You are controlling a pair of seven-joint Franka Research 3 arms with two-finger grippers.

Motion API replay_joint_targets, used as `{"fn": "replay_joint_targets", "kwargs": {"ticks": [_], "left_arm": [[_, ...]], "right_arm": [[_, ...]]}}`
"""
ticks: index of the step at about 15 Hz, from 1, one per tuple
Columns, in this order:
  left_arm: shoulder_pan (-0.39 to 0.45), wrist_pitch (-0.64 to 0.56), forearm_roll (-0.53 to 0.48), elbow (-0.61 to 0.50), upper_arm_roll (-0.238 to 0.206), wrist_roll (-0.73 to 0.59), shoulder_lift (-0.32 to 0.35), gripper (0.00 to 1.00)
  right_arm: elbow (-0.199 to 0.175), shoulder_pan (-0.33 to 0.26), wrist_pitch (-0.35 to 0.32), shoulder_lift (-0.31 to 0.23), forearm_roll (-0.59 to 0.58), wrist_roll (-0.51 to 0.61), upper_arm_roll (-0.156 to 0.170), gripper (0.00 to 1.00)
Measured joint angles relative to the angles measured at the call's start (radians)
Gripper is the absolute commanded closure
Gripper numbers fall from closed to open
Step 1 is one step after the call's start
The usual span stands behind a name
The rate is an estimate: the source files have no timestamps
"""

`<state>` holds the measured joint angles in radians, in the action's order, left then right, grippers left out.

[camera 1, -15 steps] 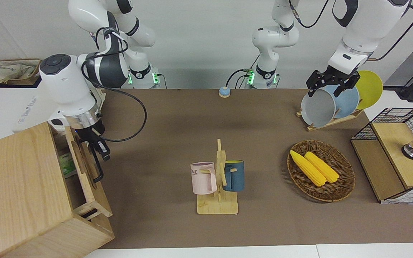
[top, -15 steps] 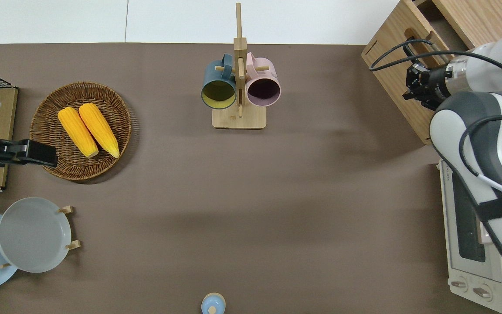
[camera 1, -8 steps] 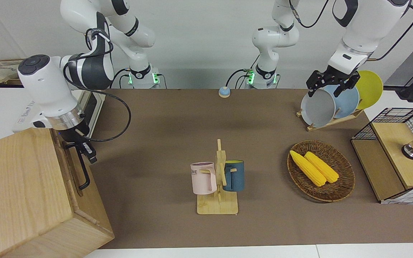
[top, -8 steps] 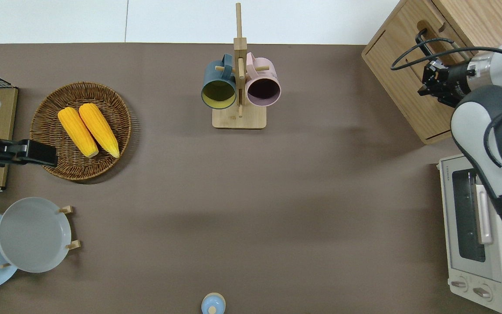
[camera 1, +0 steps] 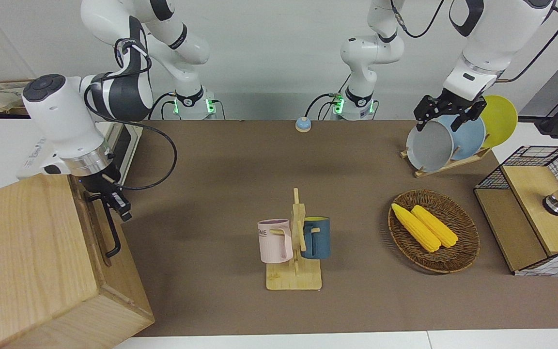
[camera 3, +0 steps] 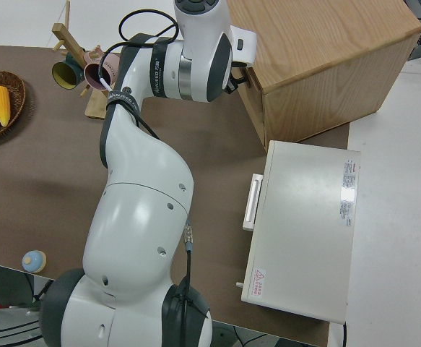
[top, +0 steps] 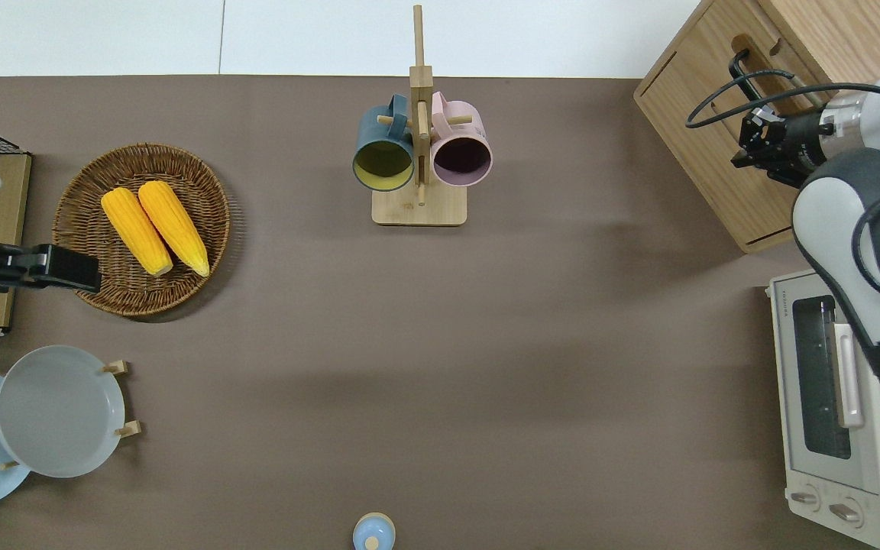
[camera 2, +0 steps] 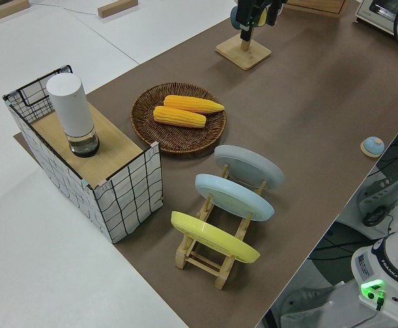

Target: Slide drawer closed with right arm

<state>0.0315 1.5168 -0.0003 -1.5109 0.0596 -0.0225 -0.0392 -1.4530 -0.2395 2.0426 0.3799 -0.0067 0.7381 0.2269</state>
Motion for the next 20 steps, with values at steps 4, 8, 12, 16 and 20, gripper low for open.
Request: {"fn": "replay_joint_targets", "kwargs": {"ticks": [4,8,12,16,20], "left_arm": [[0.000,0.000,0.000,0.000,0.000,0.000,0.000,0.01],[0.000,0.000,0.000,0.000,0.000,0.000,0.000,0.01],[0.000,0.000,0.000,0.000,0.000,0.000,0.000,0.01],[0.000,0.000,0.000,0.000,0.000,0.000,0.000,0.01],[0.000,0.000,0.000,0.000,0.000,0.000,0.000,0.01]], "right_arm": [[0.011,0.033,-0.049,-0.001,0.000,-0.024,0.013,1.000],[0.031,0.125,-0.188,-0.035,0.000,-0.071,0.012,1.000],[0.036,0.259,-0.343,-0.116,0.000,-0.221,-0.055,1.000],[0.037,0.333,-0.438,-0.186,0.000,-0.433,-0.132,1.000],[0.037,0.341,-0.487,-0.226,0.000,-0.638,-0.186,1.000]]}}
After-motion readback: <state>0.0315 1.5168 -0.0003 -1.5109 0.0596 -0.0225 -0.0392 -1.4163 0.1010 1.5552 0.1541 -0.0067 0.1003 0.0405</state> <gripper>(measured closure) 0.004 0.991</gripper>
